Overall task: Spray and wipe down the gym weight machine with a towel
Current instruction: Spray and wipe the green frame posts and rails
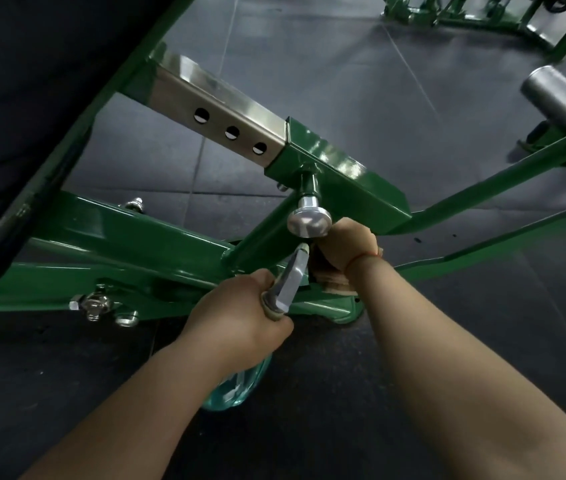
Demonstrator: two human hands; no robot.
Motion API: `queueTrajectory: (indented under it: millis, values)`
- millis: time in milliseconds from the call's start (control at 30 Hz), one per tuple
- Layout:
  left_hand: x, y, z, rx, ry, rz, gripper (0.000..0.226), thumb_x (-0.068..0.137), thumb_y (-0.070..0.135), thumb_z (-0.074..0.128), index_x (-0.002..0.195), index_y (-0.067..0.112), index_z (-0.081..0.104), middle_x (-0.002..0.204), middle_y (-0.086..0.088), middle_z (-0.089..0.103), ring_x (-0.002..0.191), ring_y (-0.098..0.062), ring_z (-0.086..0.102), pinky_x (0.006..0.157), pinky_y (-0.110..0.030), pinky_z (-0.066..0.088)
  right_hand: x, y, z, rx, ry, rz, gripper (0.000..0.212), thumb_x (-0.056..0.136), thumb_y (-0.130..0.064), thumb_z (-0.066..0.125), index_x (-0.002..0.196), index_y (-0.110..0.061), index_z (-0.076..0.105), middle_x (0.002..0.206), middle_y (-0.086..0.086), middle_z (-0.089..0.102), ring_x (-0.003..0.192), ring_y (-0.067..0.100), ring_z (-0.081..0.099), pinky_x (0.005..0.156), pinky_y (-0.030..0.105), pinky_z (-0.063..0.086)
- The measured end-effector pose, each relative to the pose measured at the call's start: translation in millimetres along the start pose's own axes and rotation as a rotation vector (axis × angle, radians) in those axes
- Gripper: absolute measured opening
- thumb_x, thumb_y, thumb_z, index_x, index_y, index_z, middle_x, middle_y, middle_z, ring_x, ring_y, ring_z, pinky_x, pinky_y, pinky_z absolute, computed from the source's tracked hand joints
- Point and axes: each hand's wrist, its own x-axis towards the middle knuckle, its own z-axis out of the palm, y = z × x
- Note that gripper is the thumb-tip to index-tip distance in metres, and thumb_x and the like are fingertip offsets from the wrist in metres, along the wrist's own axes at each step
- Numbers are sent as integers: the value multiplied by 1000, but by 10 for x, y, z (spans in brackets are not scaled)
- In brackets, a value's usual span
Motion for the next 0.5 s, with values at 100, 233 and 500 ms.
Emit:
queueTrajectory:
  millis: [100,233,500]
  values:
    - [6,28,32,38,0,-15,12,88,32,63,89,31,52,79,6,60,68,-16,54,61,-30,42,-64,85,30,-27,13,-75,31,101,-36,51,107,-8,60,112,15,66,108,39,62,93,43,50]
    - [29,47,57,48,-6,-22,11,89,32,64,93,30,53,81,4,60,65,-15,52,59,-29,39,-142,159,-4,-56,26,-197,37,100,-49,48,106,-17,64,111,6,58,103,34,60,88,41,50]
    - [26,23,129,47,-27,-87,10,89,31,64,94,33,55,79,4,60,60,-15,49,58,-30,42,-360,424,-132,-127,-75,-287,32,87,-52,64,106,-27,72,97,4,67,84,26,60,69,31,49]
